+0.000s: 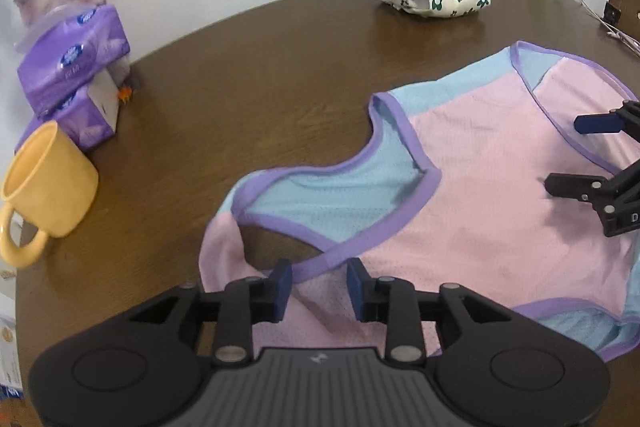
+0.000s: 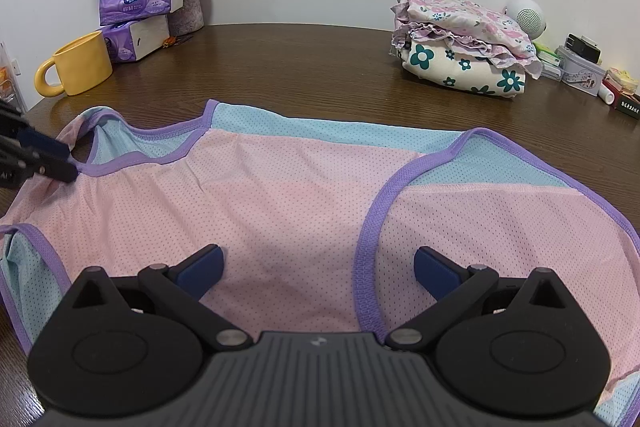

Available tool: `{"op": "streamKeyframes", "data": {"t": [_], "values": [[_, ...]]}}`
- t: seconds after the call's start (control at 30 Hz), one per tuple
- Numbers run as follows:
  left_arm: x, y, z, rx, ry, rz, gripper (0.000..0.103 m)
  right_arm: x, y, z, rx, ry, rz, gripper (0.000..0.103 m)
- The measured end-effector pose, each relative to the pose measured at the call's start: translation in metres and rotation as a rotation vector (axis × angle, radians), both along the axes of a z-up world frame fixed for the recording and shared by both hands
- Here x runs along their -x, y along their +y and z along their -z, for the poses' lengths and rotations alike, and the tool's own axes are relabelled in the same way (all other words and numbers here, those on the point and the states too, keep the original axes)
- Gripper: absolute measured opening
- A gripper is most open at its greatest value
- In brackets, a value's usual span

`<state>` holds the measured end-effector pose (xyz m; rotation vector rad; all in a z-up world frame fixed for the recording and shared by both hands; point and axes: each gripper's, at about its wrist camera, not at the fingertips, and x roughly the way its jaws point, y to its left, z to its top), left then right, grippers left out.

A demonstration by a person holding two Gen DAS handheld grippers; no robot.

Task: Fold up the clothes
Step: 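Release and re-pinch the armhole trim with the left gripper, then open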

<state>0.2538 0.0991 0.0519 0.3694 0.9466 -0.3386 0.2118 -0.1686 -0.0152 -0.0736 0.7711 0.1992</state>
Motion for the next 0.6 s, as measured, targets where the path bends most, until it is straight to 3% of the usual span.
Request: {"op": "streamKeyframes", "data": {"t": [0.17,0.3,0.47,0.6], "values": [[-0.0029,-0.005,-0.0007,-0.052,0.018,0.03,0.04,0.0,0.0004,0.0001,0.0,0.0,0.0,0.102],[-0.0048,-0.0018,-0.0009,0.015,0.06,0.033,0.013,0.0004,0.0,0.0001,0.0,0.0,-0.002,0.102],[-0.0006,0.0004,-0.0001,0.066,0.058,0.025,0.002,0.001,0.0,0.0002,0.0,0.0,-0.002,0.102],[0.0025,0.0016,0.0003,0.081,0.044,0.024,0.0,0.0009,0.0001,0.0002,0.0,0.0,-0.002,0.102]]}}
